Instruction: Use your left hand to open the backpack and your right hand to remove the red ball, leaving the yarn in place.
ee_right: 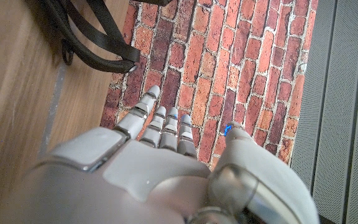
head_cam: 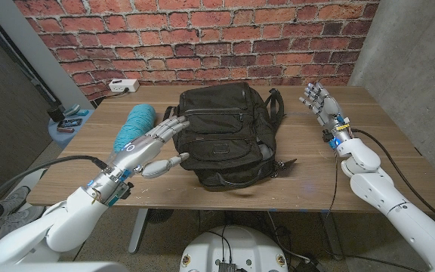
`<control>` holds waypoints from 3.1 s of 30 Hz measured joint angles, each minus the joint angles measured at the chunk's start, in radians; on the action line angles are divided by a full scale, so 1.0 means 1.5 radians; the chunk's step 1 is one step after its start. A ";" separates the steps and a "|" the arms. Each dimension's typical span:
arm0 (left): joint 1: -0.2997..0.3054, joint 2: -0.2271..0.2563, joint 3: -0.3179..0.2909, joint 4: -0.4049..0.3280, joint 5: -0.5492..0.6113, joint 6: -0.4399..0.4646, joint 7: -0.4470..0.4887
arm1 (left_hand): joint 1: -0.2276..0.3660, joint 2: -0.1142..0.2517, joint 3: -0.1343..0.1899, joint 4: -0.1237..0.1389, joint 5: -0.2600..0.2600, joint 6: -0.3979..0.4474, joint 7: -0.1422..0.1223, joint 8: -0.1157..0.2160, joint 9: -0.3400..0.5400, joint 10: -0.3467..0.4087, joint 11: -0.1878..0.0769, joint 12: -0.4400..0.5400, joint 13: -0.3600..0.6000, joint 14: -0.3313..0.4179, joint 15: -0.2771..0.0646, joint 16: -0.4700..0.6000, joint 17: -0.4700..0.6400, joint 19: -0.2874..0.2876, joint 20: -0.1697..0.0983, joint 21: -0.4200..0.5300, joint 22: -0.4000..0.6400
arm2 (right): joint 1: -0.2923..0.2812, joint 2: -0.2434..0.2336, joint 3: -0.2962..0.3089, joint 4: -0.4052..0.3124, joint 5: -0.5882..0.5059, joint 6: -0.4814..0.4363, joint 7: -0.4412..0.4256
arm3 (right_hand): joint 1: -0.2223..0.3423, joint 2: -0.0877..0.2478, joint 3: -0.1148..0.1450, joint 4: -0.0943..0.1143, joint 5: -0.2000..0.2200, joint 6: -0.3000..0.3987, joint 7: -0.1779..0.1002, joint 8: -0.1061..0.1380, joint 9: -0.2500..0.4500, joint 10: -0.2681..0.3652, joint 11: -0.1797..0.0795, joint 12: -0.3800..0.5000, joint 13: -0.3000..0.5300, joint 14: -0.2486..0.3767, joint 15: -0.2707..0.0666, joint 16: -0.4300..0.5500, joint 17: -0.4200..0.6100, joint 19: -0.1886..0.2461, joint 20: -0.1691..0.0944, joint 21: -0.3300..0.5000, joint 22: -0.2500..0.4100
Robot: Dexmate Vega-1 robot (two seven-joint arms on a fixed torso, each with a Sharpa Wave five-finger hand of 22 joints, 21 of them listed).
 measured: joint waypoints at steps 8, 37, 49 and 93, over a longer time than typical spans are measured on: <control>0.023 -0.016 -0.012 -0.017 0.073 0.010 0.030 | 0.040 0.010 0.011 -0.011 0.017 0.006 -0.001 0.009 0.000 0.008 0.002 0.008 0.001 0.000 0.000 0.005 0.000 0.002 -0.002 -0.001 -0.002 | -0.001 0.002 0.002 0.004 0.003 0.006 0.006 | 0.000 0.000 0.000 0.000 0.000 0.000 0.000 0.000 0.000 -0.003 0.003 0.000 0.000 0.000 0.000 0.000 0.000 0.000 0.000 0.000 0.000; 0.048 0.018 -0.033 -0.067 0.201 0.066 0.035 | 0.094 -0.019 0.020 -0.014 0.030 0.016 0.006 0.014 0.003 0.027 -0.002 0.018 0.008 0.010 0.002 0.005 0.000 0.013 0.001 -0.015 -0.002 | 0.004 0.016 0.016 0.029 0.016 0.026 0.007 | -0.003 -0.003 0.000 -0.006 -0.003 0.002 0.002 0.000 0.000 0.000 0.005 0.002 0.000 -0.004 0.004 0.000 0.001 0.000 0.000 0.000 0.003; 0.072 0.022 -0.044 -0.090 0.237 0.086 0.019 | 0.108 -0.032 0.020 -0.014 0.032 0.010 0.000 0.013 0.003 0.026 -0.003 0.018 0.013 0.010 0.002 0.005 0.000 0.013 0.001 -0.021 -0.002 | 0.004 0.015 0.021 0.036 0.028 0.026 0.020 | -0.004 -0.004 0.000 -0.006 -0.003 0.000 0.005 0.000 0.000 0.000 0.005 0.002 0.000 -0.008 0.008 0.000 0.001 0.000 0.000 0.000 0.003; 0.124 0.019 -0.047 -0.124 0.426 0.210 0.084 | 0.168 -0.077 0.014 -0.008 0.029 0.046 -0.024 0.021 0.006 0.074 -0.033 0.062 0.029 0.060 -0.012 0.016 0.003 0.041 -0.002 -0.031 0.000 | -0.011 0.049 0.039 0.069 0.063 0.066 0.046 | -0.004 -0.004 0.005 -0.014 -0.003 0.000 0.005 0.000 0.000 0.005 0.004 0.002 0.000 -0.008 0.008 0.000 0.001 0.000 0.000 0.000 0.003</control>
